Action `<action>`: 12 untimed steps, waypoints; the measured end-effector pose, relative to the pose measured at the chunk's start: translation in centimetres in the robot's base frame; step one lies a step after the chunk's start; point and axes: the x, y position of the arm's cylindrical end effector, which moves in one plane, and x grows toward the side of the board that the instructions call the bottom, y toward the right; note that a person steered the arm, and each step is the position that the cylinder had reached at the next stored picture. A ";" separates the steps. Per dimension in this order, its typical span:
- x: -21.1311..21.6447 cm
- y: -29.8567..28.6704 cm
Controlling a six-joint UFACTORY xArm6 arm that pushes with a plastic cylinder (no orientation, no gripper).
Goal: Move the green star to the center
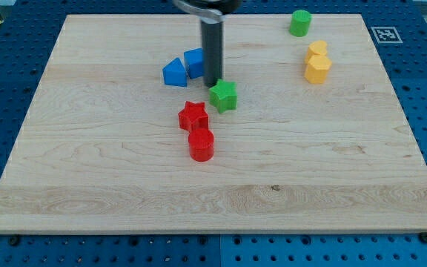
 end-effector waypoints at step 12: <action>7.1 0.1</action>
